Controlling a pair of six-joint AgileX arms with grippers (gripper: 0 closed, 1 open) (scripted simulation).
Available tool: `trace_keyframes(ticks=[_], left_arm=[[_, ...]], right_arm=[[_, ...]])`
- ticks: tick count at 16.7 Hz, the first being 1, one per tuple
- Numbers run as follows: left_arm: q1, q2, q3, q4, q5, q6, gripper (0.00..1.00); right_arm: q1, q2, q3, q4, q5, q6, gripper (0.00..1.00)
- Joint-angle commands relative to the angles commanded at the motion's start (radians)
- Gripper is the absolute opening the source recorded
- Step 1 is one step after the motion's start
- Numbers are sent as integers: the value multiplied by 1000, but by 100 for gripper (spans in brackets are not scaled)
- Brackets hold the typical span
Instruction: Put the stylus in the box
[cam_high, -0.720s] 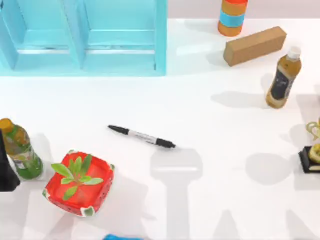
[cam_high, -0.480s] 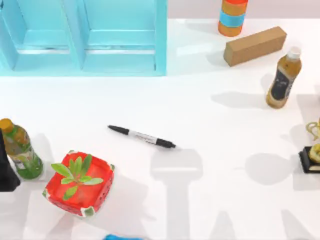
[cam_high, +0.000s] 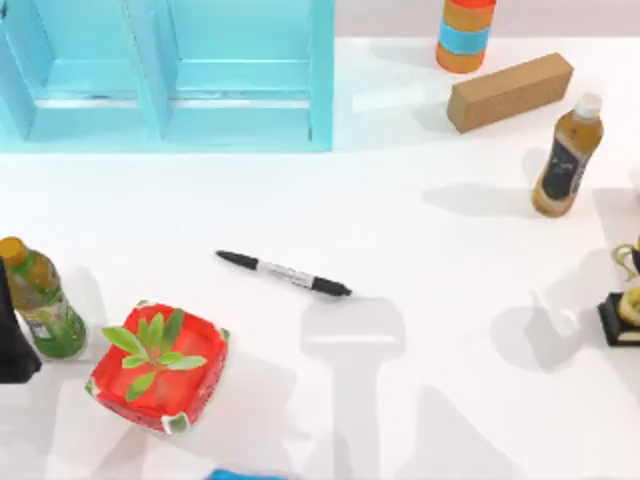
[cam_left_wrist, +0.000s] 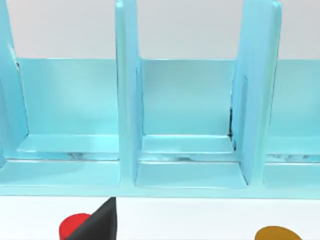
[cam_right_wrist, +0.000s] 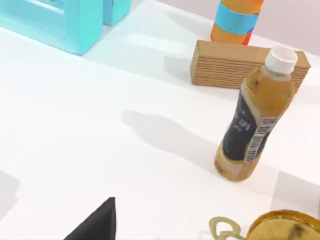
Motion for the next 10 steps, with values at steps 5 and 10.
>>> trace_keyframes(ticks=[5, 10], left_arm=[[0, 0, 0, 0, 0, 0, 100], [0, 0, 0, 0, 0, 0, 100]], right_arm=[[151, 573, 443, -257, -86, -154, 100], [277, 1065, 922, -508, -159, -282, 100]])
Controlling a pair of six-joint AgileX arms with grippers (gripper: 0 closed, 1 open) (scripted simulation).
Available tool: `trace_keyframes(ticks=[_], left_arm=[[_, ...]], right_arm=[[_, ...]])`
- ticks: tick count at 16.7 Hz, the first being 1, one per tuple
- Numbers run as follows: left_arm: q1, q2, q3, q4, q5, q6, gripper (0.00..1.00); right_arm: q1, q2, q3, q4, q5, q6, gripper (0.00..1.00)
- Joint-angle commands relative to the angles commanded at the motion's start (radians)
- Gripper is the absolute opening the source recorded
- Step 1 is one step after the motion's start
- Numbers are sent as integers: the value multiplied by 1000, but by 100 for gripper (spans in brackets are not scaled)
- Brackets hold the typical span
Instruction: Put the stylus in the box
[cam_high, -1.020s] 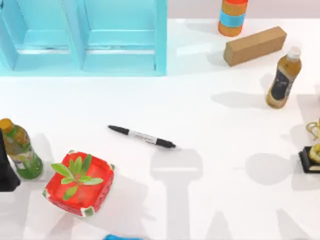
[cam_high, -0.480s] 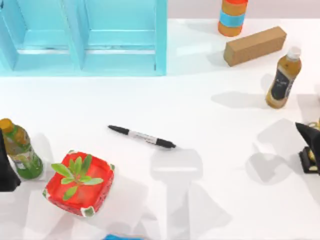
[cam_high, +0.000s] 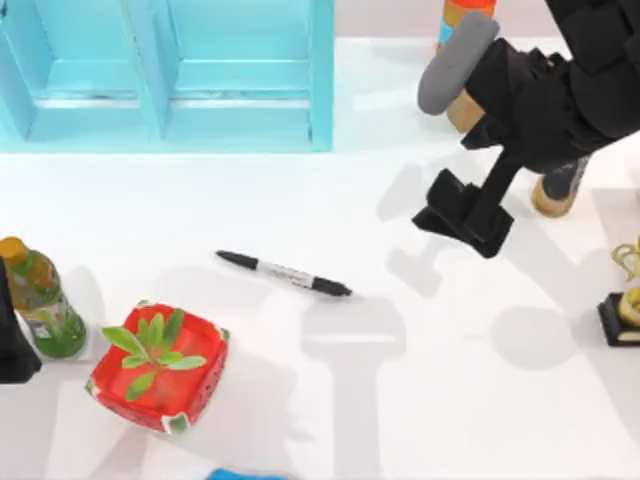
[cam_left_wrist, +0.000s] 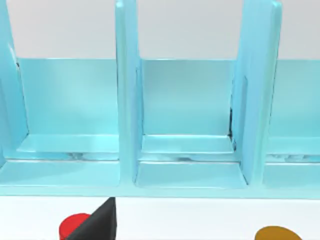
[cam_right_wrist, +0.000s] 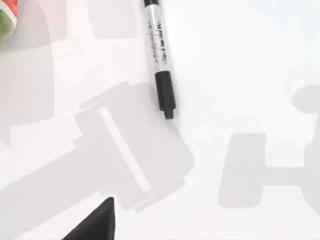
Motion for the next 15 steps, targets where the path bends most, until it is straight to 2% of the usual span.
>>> trace_keyframes(ticks=[8, 15], left_arm=[[0, 0, 0, 0, 0, 0, 100], [0, 0, 0, 0, 0, 0, 100]], right_arm=[[94, 582, 640, -314, -65, -82, 100], [94, 876, 949, -499, -77, -57, 100]])
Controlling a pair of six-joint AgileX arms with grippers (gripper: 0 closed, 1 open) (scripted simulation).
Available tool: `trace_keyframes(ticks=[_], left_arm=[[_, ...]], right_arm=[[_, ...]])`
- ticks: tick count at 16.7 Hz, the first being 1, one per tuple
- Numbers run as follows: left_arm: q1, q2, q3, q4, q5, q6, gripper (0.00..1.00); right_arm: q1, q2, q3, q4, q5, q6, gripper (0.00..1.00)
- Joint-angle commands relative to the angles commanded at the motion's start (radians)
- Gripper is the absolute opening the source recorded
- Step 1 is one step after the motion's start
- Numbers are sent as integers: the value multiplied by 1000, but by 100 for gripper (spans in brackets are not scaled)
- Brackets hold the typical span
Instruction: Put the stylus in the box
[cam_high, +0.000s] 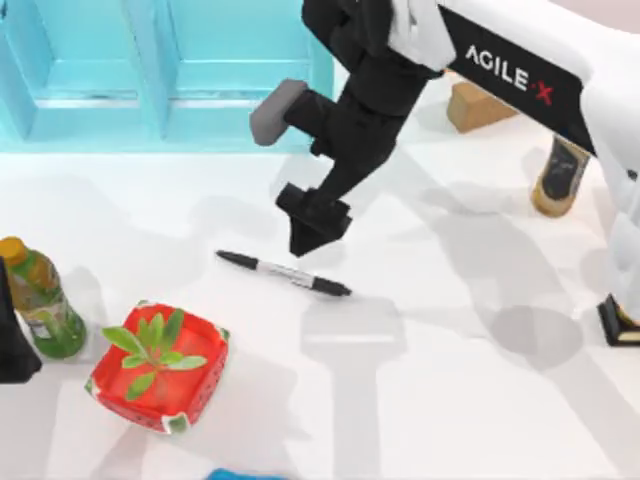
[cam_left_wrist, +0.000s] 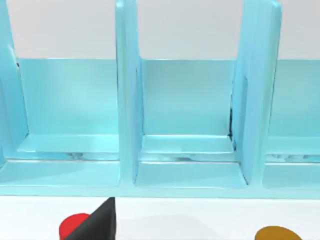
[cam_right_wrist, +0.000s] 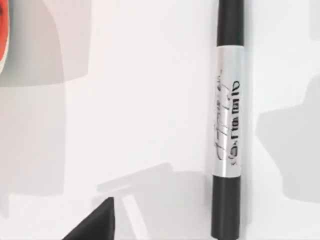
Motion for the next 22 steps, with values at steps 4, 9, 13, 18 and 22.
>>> trace_keyframes(ticks=[4, 9, 13, 18, 22], left_arm=[[0, 0, 0, 0, 0, 0, 100], [0, 0, 0, 0, 0, 0, 100], [0, 0, 0, 0, 0, 0, 100], [0, 0, 0, 0, 0, 0, 100], [0, 0, 0, 0, 0, 0, 100]], right_arm=[[-2, 32, 30, -22, 0, 6, 100], [2, 36, 15, -3, 1, 10, 100], [33, 71, -75, 139, 3, 43, 100], [69, 117, -178, 299, 7, 83, 100], [70, 118, -180, 301, 7, 83, 100]])
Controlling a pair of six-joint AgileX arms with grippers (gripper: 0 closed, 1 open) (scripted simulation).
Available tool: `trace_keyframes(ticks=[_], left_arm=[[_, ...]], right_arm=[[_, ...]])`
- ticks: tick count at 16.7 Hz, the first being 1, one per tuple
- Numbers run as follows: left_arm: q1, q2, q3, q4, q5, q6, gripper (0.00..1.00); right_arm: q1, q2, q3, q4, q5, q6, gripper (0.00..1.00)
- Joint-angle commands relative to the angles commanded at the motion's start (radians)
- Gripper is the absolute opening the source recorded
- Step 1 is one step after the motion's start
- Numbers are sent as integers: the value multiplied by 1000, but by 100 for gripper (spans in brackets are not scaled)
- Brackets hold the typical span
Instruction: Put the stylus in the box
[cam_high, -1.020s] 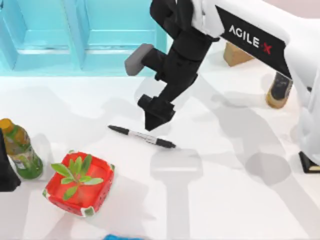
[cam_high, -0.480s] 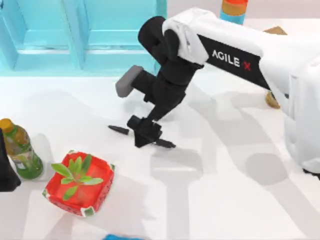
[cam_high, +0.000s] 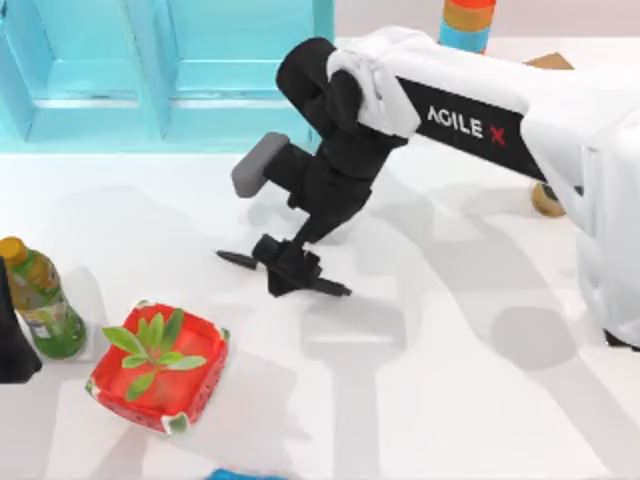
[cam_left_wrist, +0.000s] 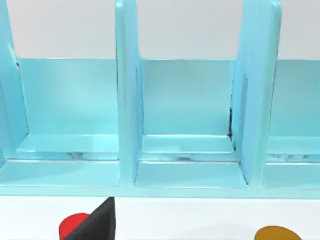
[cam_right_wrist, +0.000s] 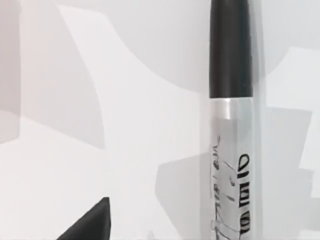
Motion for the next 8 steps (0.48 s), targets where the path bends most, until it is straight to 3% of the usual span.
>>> trace_keyframes(ticks=[8], left_arm=[[0, 0, 0, 0, 0, 0, 100]], right_arm=[[0, 0, 0, 0, 0, 0, 40]])
